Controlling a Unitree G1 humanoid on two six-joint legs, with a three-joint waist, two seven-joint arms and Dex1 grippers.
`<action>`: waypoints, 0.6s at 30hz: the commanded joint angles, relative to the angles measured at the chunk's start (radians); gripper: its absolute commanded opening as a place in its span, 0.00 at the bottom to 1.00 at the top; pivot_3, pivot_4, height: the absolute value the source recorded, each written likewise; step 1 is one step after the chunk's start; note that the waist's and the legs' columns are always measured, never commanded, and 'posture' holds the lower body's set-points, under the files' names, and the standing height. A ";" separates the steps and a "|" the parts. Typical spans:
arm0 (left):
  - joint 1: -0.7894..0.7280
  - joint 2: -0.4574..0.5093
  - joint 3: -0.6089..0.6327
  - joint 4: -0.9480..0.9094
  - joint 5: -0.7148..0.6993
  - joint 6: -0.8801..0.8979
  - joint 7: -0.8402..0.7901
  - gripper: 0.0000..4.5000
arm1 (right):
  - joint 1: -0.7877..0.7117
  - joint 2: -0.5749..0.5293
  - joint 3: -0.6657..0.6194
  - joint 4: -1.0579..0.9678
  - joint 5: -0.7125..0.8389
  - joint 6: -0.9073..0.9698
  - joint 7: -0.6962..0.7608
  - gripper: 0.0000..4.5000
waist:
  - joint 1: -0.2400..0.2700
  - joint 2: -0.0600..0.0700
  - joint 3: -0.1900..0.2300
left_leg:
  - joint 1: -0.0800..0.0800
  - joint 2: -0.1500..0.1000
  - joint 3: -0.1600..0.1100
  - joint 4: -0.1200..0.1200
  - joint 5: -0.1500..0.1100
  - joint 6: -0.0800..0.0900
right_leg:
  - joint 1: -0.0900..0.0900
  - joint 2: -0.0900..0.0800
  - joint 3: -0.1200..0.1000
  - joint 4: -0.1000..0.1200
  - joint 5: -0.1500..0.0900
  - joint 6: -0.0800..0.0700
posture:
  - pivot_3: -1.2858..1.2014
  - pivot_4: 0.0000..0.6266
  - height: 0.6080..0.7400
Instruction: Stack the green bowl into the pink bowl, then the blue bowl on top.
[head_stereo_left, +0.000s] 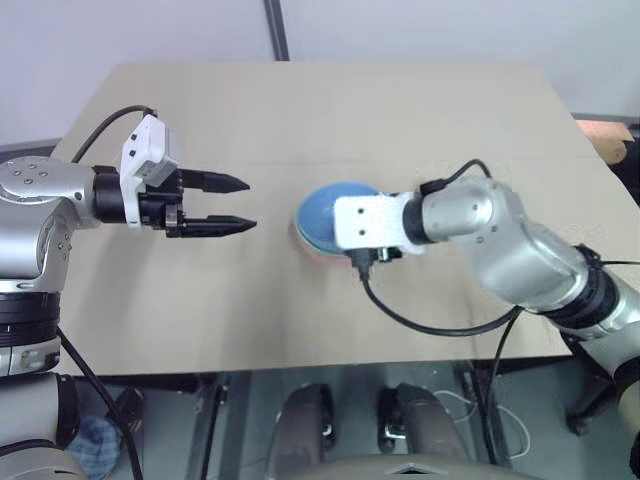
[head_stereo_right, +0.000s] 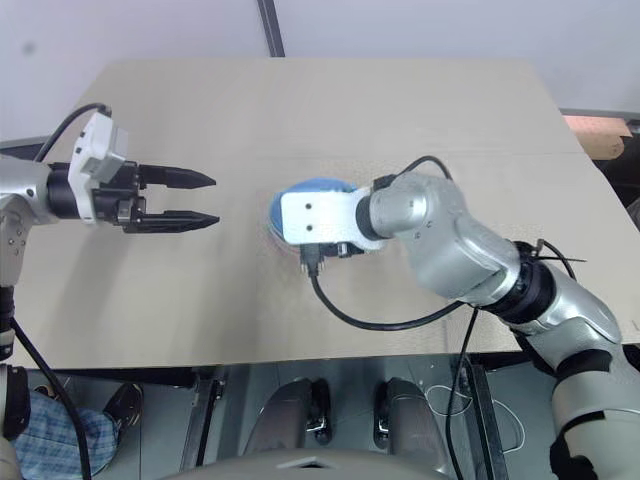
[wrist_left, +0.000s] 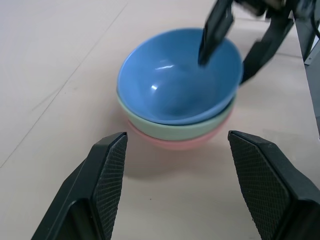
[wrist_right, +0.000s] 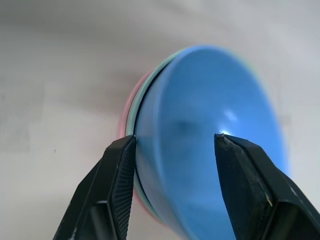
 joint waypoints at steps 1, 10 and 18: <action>-0.004 0.013 0.028 -0.014 -0.020 0.019 0.002 0.75 | 0.033 -0.042 -0.216 -0.087 0.124 0.157 0.034 0.61 | 0.002 0.000 0.000 | 0.000 0.000 0.000 0.000 0.000 0.000 | 0.000 0.000 0.000 0.000 0.000 0.000 | 0.52 0.24 1.00; 0.092 0.031 0.109 -0.066 -0.062 0.060 0.029 0.75 | 0.298 -0.138 -0.748 -0.119 0.354 0.134 0.046 0.61 | 0.002 0.000 0.000 | 0.000 0.000 -0.002 0.000 0.000 0.000 | 0.002 0.000 -0.002 -0.001 0.000 0.000 | 0.52 0.24 1.00; 0.209 0.043 0.205 -0.112 -0.100 0.088 0.055 0.75 | 0.603 -0.273 -1.071 -0.086 0.521 0.062 0.123 0.61 | 0.001 0.000 0.000 | 0.001 0.000 -0.003 -0.001 0.000 0.000 | 0.003 -0.001 -0.002 -0.002 -0.001 0.002 | 0.52 0.24 1.00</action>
